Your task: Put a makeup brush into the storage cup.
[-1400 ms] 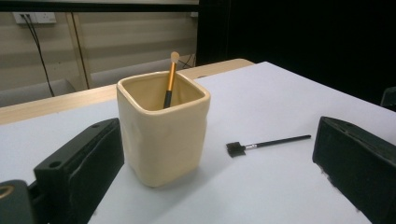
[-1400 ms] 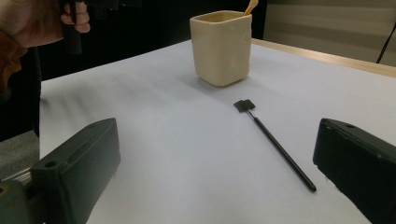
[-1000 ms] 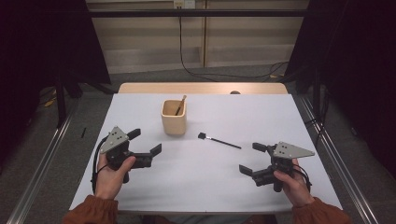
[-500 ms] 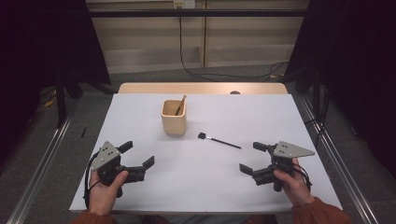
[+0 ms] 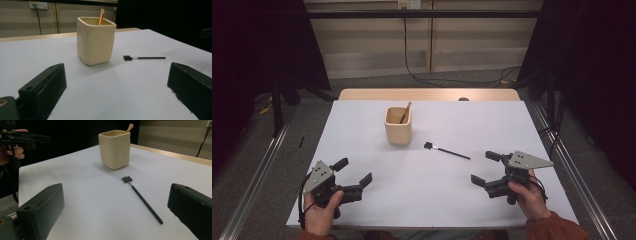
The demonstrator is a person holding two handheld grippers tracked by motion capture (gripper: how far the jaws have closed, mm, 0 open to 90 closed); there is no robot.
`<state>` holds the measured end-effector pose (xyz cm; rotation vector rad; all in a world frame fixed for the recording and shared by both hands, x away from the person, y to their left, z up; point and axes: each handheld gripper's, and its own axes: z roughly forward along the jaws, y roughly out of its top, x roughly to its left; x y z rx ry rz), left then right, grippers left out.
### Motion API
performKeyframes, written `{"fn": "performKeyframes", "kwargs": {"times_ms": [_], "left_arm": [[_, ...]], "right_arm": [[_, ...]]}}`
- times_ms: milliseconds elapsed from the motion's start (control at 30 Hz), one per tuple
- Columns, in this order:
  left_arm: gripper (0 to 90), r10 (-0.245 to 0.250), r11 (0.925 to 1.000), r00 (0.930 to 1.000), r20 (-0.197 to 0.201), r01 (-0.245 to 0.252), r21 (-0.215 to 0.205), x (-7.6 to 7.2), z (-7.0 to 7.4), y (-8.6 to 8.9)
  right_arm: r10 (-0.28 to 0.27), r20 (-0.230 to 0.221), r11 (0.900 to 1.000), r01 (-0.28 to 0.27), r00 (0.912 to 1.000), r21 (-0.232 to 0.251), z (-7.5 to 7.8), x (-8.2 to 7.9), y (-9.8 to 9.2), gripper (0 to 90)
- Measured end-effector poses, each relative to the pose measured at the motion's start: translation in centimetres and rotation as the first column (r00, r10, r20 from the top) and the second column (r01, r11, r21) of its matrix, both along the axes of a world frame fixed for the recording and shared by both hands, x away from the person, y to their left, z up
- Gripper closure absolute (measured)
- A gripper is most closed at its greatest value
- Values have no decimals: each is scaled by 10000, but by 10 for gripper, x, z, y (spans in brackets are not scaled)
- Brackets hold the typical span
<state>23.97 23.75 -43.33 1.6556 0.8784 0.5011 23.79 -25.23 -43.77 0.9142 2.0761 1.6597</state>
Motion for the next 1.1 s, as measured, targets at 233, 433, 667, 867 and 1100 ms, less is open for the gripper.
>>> {"fn": "performKeyframes", "kwargs": {"times_ms": [233, 433, 667, 867, 1100], "left_arm": [[22, 50, 9999, 10000, -63, -49, 87, -2, -2, 0], [22, 93, 9999, 9999, -122, -93, 71, -6, -2, 2], [23, -50, 9999, 10000, 18, 50, 165, -11, 0, -1], [23, -179, 9998, 9998, 64, 179, 121, -14, 0, -2], [26, -174, 9998, 9998, 4, 174, 105, -11, 1, 0]], "right_arm": [[42, -70, 10000, -42, 10000, 11, 0, 6, 3, 1], [-254, -13, 9997, 254, 9997, 68, 6, 21, 3, 5], [-382, -238, 9992, 379, 9990, -118, 6, 34, -1, 4], [-392, -113, 9991, 390, 9992, -170, 16, 47, -1, 8], [-249, -287, 9976, 230, 9993, -655, 17, 69, 7, 26]]}}
